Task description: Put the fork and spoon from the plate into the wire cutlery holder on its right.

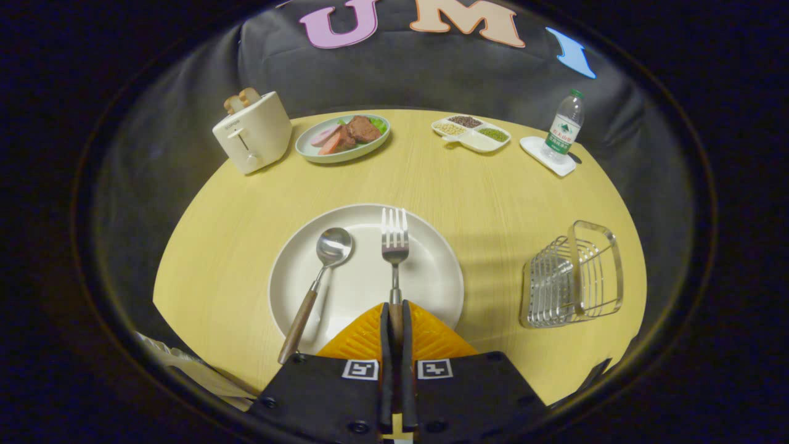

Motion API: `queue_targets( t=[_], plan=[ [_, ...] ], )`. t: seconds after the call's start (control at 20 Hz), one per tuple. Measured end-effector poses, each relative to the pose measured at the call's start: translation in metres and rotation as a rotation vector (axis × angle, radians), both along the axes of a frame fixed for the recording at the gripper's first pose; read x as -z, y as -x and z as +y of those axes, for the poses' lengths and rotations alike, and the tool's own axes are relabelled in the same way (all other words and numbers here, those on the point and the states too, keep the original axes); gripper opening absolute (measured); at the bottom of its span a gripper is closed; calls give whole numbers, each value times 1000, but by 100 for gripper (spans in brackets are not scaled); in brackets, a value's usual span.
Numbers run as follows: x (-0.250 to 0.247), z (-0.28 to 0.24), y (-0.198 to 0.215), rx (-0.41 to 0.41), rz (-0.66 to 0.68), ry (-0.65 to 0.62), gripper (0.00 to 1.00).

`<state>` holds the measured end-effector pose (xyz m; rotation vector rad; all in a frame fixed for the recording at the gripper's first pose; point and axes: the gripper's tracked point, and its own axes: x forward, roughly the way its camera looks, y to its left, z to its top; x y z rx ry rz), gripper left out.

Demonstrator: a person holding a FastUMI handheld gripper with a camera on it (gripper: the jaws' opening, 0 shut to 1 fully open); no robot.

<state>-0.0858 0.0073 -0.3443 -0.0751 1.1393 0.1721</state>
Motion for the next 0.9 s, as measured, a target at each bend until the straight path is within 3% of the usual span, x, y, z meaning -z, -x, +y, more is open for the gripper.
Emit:
queue_targets(
  t=[0.4,0.9],
  plan=[
    [-39,-22,-13,2,-25,-8,9],
    [-71,-88,-18,70,-6,5,9]
  ],
)
